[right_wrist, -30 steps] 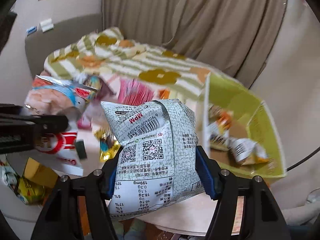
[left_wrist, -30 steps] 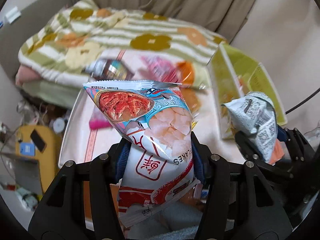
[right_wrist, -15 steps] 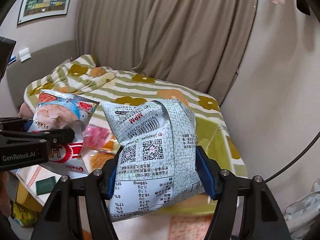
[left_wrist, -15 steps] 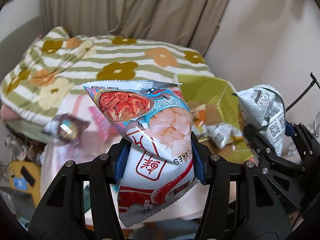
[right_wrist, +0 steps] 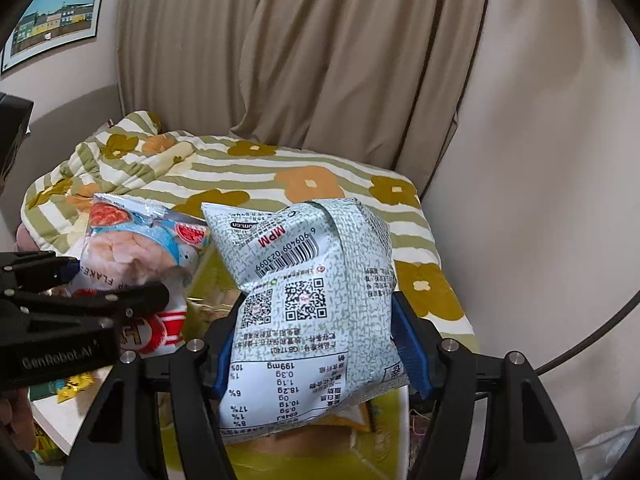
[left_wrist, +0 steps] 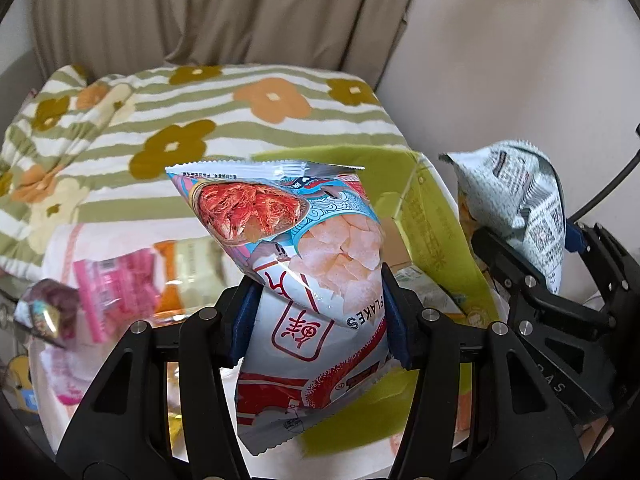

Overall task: Organize snacks
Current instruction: 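Carry both bags into the yellow box and open both tools to release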

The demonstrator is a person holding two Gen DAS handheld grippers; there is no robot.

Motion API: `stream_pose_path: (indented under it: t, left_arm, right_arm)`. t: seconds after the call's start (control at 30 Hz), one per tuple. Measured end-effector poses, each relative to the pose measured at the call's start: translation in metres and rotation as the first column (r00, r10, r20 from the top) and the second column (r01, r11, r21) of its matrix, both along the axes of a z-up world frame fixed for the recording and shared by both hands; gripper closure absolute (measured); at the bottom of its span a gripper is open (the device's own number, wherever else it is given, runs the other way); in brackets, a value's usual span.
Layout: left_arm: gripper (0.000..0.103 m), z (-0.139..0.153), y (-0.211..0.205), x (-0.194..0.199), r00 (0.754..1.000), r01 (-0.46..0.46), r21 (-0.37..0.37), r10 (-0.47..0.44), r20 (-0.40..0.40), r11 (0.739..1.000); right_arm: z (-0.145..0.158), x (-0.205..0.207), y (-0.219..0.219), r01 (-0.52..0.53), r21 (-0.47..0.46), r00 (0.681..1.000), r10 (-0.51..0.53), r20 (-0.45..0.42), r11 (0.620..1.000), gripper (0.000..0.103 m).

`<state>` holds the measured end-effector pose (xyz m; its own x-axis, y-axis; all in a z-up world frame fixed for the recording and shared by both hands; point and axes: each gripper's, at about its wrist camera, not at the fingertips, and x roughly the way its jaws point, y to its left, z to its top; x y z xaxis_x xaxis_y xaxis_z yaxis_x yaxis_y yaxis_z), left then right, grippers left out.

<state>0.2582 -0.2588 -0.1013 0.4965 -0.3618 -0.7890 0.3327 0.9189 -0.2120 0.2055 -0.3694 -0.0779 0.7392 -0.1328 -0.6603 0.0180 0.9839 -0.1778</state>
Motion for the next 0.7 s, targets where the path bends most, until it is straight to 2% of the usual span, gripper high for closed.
stream_pose_path:
  t: [0.23,0.37,0.43,0.47,0.53,0.7]
  left_arm:
    - [0.052,-0.029,-0.033,0.009,0.997,0.063,0.056,-0.060,-0.052,0.996]
    - [0.048,-0.038,-0.037,0.012,0.994,0.081,0.048,-0.078,-0.071,0.996]
    - [0.024,-0.041,-0.040,0.012,0.995,0.086,0.091,-0.081,-0.066,0.992]
    - [0.001,-0.041,-0.042,0.011,0.996,0.083,0.131,-0.078,-0.049,0.988]
    - [0.001,-0.039,-0.042,0.007,0.996,0.086,0.156,-0.084,-0.019,0.984]
    - [0.001,-0.040,-0.042,0.009,0.996,0.090,0.178,-0.086,-0.029,0.980]
  right_arm:
    - [-0.013,0.022,-0.018,0.003,0.014,0.999,-0.002,-0.042,1.000,0.041]
    - [-0.017,0.031,-0.025,0.007,0.025,0.999,-0.006,-0.049,1.000,0.041]
    - [-0.019,0.036,-0.028,0.006,0.028,0.999,-0.005,-0.051,1.000,0.041]
    - [-0.019,0.036,-0.028,0.007,0.027,0.999,-0.005,-0.051,1.000,0.041]
    - [-0.020,0.037,-0.029,0.006,0.032,0.999,-0.005,-0.051,0.999,0.041]
    - [-0.025,0.043,-0.035,0.008,0.050,0.998,-0.005,-0.060,0.999,0.041]
